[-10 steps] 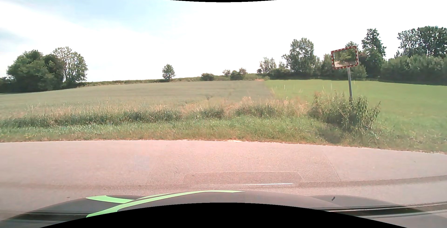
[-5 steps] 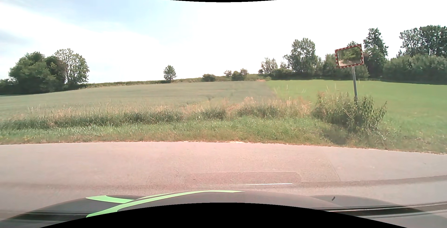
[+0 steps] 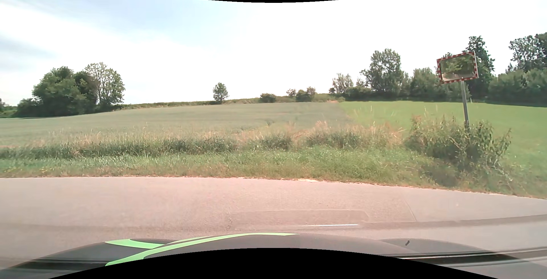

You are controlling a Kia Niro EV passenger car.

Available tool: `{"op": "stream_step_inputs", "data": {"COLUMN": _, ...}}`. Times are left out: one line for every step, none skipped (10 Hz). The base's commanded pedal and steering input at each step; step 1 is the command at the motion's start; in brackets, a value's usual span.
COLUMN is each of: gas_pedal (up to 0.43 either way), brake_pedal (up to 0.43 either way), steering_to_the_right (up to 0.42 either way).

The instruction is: Follow the waypoints while adhering to traffic rules and regulations

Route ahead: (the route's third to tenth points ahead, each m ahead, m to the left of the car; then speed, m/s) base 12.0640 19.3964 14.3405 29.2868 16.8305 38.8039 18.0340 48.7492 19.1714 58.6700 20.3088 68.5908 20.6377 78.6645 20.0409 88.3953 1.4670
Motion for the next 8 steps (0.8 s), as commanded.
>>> {"op": "stream_step_inputs", "data": {"gas_pedal": 0.228, "brake_pedal": 0.0, "steering_to_the_right": -0.598}}
{"op": "stream_step_inputs", "data": {"gas_pedal": 0.248, "brake_pedal": 0.0, "steering_to_the_right": -0.616}}
{"op": "stream_step_inputs", "data": {"gas_pedal": 0.287, "brake_pedal": 0.0, "steering_to_the_right": -0.619}}
{"op": "stream_step_inputs", "data": {"gas_pedal": 0.287, "brake_pedal": 0.0, "steering_to_the_right": -0.615}}
{"op": "stream_step_inputs", "data": {"gas_pedal": 0.287, "brake_pedal": 0.0, "steering_to_the_right": -0.606}}
{"op": "stream_step_inputs", "data": {"gas_pedal": 0.287, "brake_pedal": 0.0, "steering_to_the_right": -0.599}}
{"op": "stream_step_inputs", "data": {"gas_pedal": 0.287, "brake_pedal": 0.0, "steering_to_the_right": -0.598}}
{"op": "stream_step_inputs", "data": {"gas_pedal": 0.287, "brake_pedal": 0.0, "steering_to_the_right": -0.598}}
